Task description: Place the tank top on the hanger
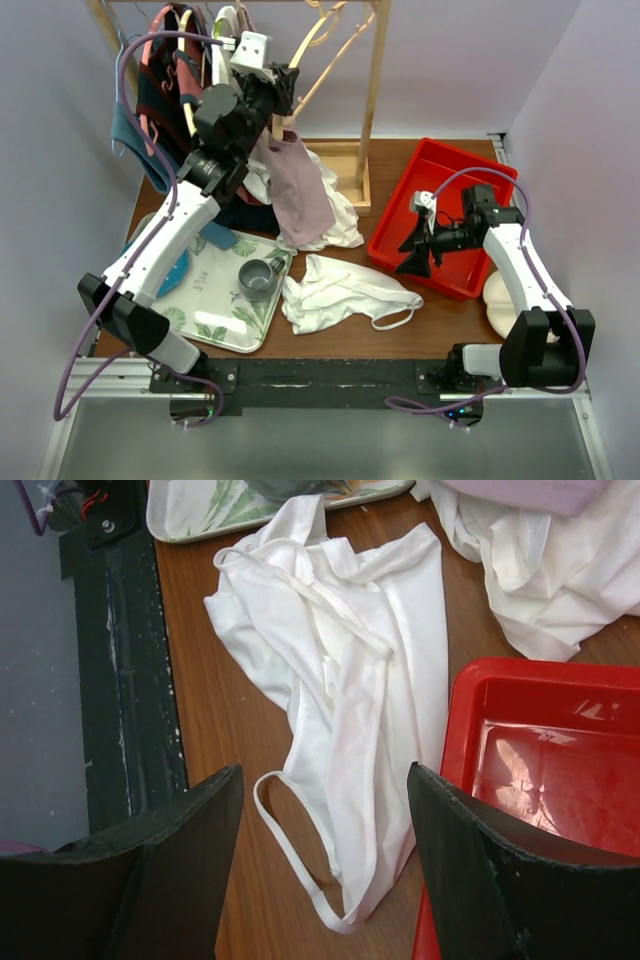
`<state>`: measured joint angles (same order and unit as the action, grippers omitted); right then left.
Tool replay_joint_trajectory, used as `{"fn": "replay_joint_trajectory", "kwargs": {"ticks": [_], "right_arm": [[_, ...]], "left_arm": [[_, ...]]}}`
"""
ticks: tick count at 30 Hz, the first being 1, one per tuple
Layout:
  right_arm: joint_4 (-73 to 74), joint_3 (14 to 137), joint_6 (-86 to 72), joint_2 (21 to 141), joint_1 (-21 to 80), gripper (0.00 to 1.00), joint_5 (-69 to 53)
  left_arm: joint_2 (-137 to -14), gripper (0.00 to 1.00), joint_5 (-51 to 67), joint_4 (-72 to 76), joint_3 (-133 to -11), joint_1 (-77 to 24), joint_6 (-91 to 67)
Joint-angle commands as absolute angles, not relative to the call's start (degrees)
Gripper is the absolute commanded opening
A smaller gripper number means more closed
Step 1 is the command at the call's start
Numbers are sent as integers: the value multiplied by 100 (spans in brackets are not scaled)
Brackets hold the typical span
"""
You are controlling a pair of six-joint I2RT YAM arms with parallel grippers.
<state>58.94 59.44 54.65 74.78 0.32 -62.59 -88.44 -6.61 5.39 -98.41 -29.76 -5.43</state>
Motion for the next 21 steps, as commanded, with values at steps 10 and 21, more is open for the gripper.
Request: {"fn": "replay_joint_trajectory", "kwargs": {"ticks": [10, 21], "right_arm": [[6161, 6117, 5801, 7559, 17, 71, -6434], [6740, 6266, 6545, 7681, 17, 71, -6565]], "left_arm": [[-8130, 0, -633, 1669, -9387, -2979, -545], [-7630, 0, -36, 986, -9071, -2979, -563]]}}
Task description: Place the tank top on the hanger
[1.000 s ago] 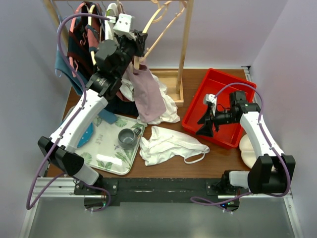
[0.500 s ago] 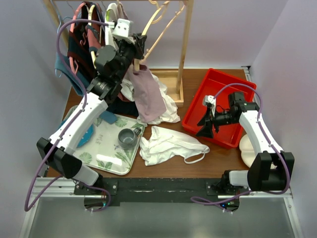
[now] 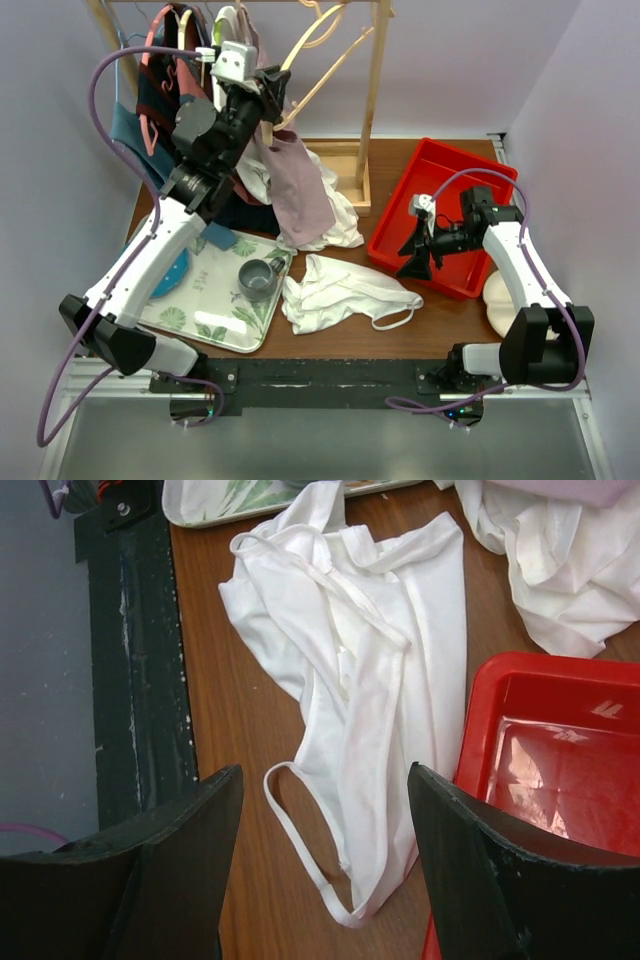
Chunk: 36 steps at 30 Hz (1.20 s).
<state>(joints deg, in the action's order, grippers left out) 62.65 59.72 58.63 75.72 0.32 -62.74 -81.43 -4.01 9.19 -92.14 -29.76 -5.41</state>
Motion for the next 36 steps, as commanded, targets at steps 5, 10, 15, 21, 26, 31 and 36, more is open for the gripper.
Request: {"fn": "replay_joint_trajectory", "kwargs": {"ticks": [5, 10, 15, 21, 26, 31, 36], "right_arm": [[7698, 6477, 7425, 7927, 17, 71, -6662], [8401, 6574, 8297, 8059, 9, 71, -6724], [8350, 6784, 8000, 8042, 9, 71, -6522], [7481, 7847, 6306, 7656, 88, 99, -5206], [6716, 8735, 5258, 7260, 176, 99, -5403], [6495, 8517, 4791, 7426, 368, 99, -6679], [6820, 8139, 4843, 7813, 1142, 91, -6592]], "left_arm": [[-6866, 0, -26, 54, -8482, -2971, -370], [-5839, 0, 237, -1043, -7501, -2979, -71], [-4950, 0, 728, -1843, -6689, -2979, -26], [-4421, 0, 2220, -2048, -6039, -2988, -157], [-4631, 0, 3372, -1443, -5397, -3006, -527], [-4877, 0, 3700, -686, -5054, -3304, -791], [-5062, 0, 3455, -422, -4966, -3761, -765]]}}
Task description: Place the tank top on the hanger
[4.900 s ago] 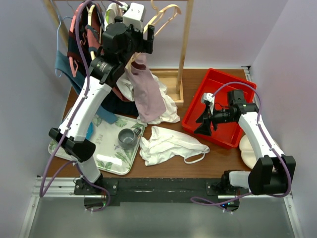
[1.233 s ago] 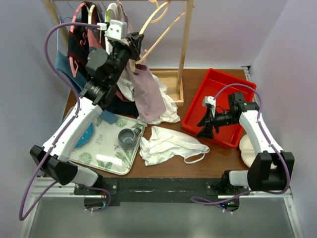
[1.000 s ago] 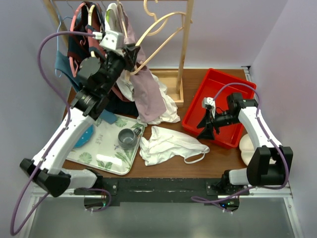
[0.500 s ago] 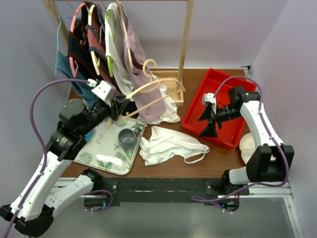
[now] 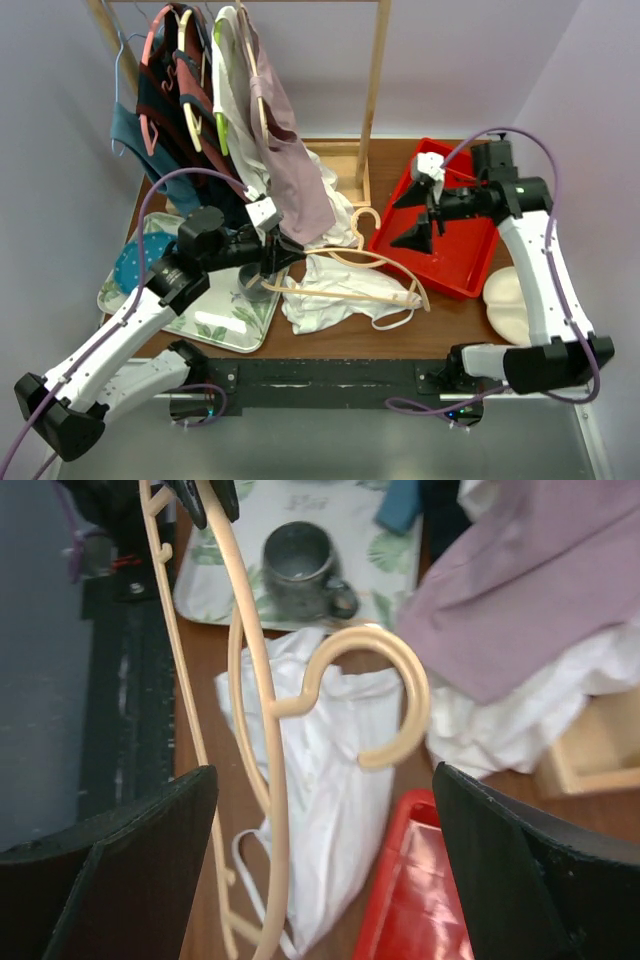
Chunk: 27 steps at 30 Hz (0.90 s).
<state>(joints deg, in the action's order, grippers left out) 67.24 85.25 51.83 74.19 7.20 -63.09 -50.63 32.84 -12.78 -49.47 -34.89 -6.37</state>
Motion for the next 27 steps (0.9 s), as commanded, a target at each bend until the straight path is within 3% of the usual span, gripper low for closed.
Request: {"fn": "replay_joint_trajectory", "kwargs": {"ticks": [1, 15, 18, 22, 23, 25, 27], "right_arm": [[6820, 8060, 4799, 7840, 1221, 90, -6592], [6953, 7295, 4483, 7743, 1441, 82, -6908], [6908, 7234, 4324, 7743, 1512, 69, -6943], [6917, 7277, 4289, 7761, 1556, 39, -6970], [6917, 7303, 4272, 7761, 1564, 21, -6944], [6952, 7408, 4298, 7735, 1556, 3, -6873], [7013, 7488, 4377, 7717, 1556, 0, -6593]], "left_arm": [[-5089, 0, 3419, -378, -4948, -3788, -765], [-5062, 0, 2892, -193, -4781, -3841, -572], [-5089, 0, 2813, -150, -4808, -3841, -519], [-5142, 0, 2769, -88, -4808, -3841, -510], [-5168, 0, 2795, -88, -4808, -3841, -510], [-5203, 0, 2839, -88, -4816, -3841, -510], [-5247, 2, 2891, -88, -4825, -3841, -501]]}}
